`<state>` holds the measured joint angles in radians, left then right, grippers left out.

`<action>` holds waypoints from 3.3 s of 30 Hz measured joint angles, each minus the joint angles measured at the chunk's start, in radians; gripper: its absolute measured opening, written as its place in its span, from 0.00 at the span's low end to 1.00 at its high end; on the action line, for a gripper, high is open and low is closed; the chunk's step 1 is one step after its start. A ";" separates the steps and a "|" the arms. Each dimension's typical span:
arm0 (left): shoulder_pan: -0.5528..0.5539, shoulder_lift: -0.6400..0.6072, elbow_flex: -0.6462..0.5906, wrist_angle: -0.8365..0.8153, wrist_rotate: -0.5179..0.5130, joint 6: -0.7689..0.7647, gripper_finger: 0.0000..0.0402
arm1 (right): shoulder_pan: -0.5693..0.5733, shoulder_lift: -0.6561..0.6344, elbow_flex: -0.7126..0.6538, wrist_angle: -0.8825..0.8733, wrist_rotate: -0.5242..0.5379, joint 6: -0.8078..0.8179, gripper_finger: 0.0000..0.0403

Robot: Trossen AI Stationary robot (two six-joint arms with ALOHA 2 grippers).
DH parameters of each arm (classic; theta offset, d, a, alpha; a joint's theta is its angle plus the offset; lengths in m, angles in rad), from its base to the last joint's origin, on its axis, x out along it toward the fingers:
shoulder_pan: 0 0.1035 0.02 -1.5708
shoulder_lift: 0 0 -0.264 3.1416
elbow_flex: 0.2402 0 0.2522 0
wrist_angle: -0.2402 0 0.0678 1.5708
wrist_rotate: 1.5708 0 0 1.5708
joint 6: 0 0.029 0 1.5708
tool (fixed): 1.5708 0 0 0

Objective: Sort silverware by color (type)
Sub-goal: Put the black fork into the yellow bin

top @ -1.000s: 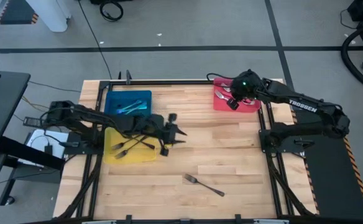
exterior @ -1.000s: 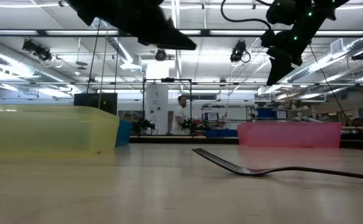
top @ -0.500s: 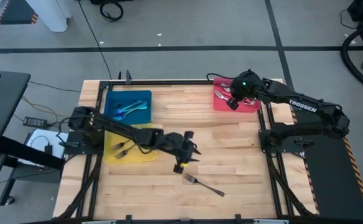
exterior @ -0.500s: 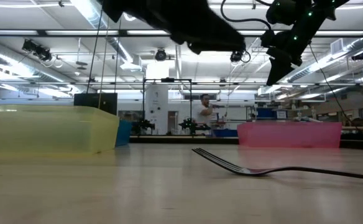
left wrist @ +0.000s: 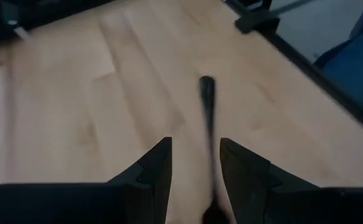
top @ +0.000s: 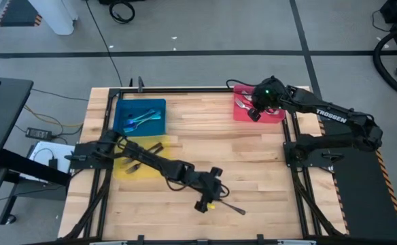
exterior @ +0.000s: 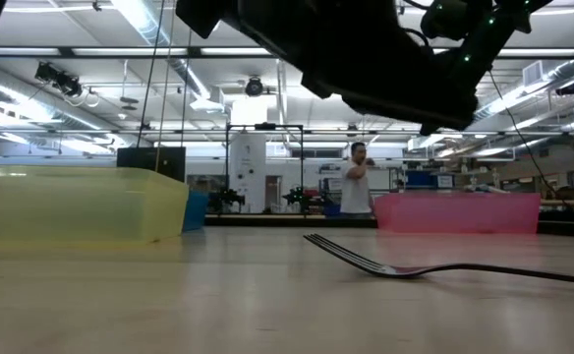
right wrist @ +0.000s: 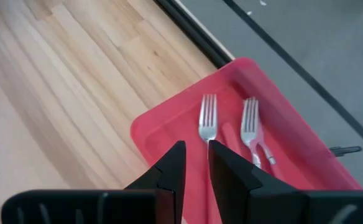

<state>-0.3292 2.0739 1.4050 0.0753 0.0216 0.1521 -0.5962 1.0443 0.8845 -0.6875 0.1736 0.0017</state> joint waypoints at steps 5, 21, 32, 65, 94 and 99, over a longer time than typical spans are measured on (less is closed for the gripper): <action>-0.025 0.022 0.004 0.002 0.008 -0.040 0.34 | 0.000 0.000 0.000 -0.006 -0.017 0.007 0.19; 0.012 0.161 0.004 0.119 0.071 -0.147 0.34 | 0.000 0.000 0.000 -0.010 -0.018 0.006 0.19; 0.025 0.183 0.005 0.091 0.139 -0.197 0.34 | 0.000 0.000 0.000 -0.010 -0.018 0.004 0.19; 0.044 0.074 -0.002 -0.141 0.097 -0.088 0.00 | 0.000 0.000 0.000 -0.024 -0.019 0.004 0.19; 0.084 -0.541 -0.194 -0.607 -0.128 -0.273 0.00 | 0.014 0.000 -0.001 -0.071 -0.020 -0.031 0.19; 0.097 -0.712 -0.348 -0.591 -0.168 -0.341 0.00 | 0.024 0.000 -0.001 -0.070 -0.020 -0.031 0.19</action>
<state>-0.2321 1.3621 1.0570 -0.5161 -0.1463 -0.1894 -0.5718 1.0444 0.8837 -0.7579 0.1535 -0.0292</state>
